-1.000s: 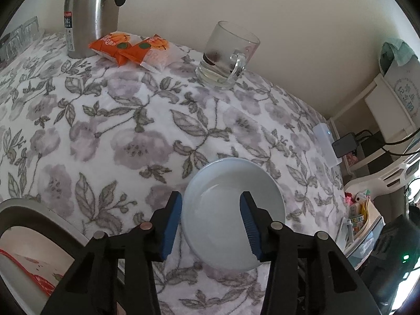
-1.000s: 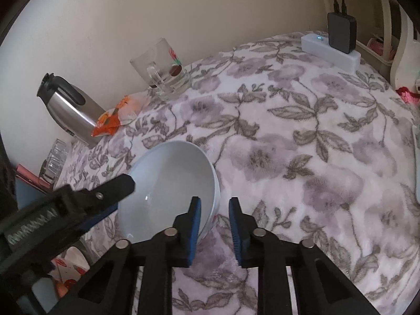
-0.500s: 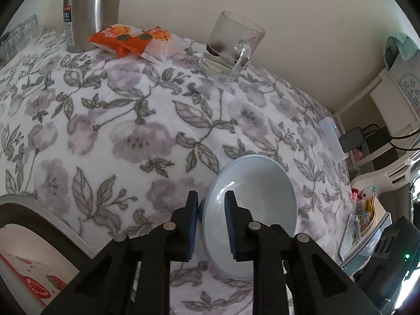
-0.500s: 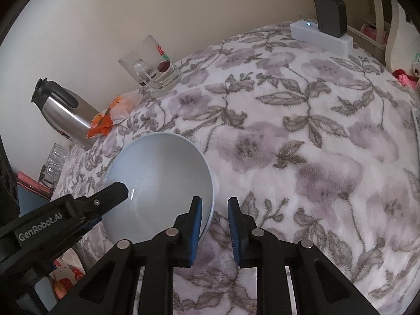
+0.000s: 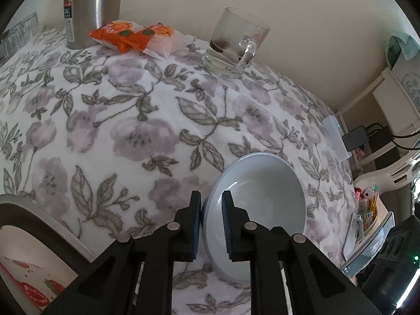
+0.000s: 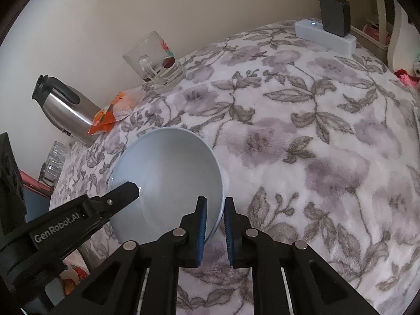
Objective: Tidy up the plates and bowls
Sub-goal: 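Lift the round white bowl with both tools and carry it over the basin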
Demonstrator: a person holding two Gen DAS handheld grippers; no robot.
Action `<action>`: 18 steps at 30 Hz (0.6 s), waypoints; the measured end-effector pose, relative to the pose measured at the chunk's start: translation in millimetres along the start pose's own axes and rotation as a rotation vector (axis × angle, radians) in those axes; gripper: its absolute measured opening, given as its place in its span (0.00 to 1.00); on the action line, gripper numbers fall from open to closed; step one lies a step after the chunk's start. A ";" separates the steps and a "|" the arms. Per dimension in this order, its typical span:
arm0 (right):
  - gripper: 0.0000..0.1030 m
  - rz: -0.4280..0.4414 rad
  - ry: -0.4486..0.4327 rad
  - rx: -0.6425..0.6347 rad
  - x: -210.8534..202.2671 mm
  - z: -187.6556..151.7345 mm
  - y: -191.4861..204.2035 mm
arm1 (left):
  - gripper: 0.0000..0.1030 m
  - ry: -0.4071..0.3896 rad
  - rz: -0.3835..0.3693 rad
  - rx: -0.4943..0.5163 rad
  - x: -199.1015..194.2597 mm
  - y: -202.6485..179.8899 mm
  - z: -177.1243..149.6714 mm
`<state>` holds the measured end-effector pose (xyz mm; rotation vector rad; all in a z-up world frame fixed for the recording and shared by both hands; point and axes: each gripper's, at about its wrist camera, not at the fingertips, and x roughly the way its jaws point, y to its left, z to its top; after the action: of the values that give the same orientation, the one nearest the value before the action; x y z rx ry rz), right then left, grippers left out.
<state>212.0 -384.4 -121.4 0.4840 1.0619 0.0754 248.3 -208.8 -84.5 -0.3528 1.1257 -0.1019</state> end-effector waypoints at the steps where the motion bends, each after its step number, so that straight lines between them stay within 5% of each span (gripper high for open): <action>1: 0.14 0.003 -0.001 0.010 -1.5 -0.4 -1.6 | 0.15 -0.001 -0.001 0.008 -1.3 -1.5 0.0; 18: 0.14 -0.037 -0.073 -0.020 -68.8 -5.4 18.1 | 0.15 -0.044 -0.114 0.027 -65.4 -12.5 -3.1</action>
<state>176.4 -386.3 -59.6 0.4460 0.9971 0.0357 218.4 -204.5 -25.1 -0.3935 1.0596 -0.2081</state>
